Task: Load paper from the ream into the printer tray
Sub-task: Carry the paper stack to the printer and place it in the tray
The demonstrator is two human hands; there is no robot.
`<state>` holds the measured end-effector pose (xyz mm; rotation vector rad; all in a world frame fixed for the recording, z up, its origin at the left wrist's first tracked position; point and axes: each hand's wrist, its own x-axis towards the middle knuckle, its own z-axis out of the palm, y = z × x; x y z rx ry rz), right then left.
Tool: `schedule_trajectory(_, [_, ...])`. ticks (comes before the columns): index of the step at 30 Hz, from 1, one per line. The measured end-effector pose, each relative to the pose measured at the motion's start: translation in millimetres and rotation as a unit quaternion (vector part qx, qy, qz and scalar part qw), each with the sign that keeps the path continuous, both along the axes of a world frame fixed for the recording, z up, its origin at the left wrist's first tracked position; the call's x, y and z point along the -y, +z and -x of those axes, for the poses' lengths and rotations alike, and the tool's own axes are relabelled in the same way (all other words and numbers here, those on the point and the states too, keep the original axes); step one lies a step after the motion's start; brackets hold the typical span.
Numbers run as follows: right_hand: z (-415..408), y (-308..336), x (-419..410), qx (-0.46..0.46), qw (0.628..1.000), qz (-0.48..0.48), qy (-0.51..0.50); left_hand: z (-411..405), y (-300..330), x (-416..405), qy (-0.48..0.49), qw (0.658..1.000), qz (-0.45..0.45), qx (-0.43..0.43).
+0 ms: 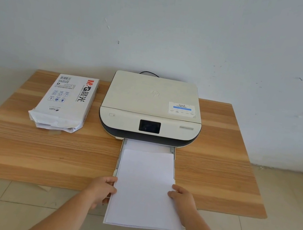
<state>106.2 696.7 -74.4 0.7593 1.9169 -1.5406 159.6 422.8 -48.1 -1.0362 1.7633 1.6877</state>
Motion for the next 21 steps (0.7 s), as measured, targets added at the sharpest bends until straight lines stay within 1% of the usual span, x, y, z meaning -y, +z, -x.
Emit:
schedule_trajectory(4, [-1.5,-1.7,-0.4,0.001,1.000,0.002,0.001,-1.9,0.2,4.8,-0.002,1.000,-0.003,-0.002])
schedule_trajectory(10, [3.3,-2.4,1.7,0.007,0.999,0.029,-0.016,-0.4,-0.3,5.2,0.003,1.000,-0.001,-0.016])
schedule_trajectory(16, [1.6,-0.8,2.0,0.009,0.999,0.031,-0.013,-1.1,-3.5,6.6,-0.003,1.000,-0.013,-0.011])
schedule_trajectory(21, [0.9,3.4,4.5,0.004,0.999,0.031,-0.010,-0.9,-0.5,7.6,-0.023,0.999,0.004,-0.027])
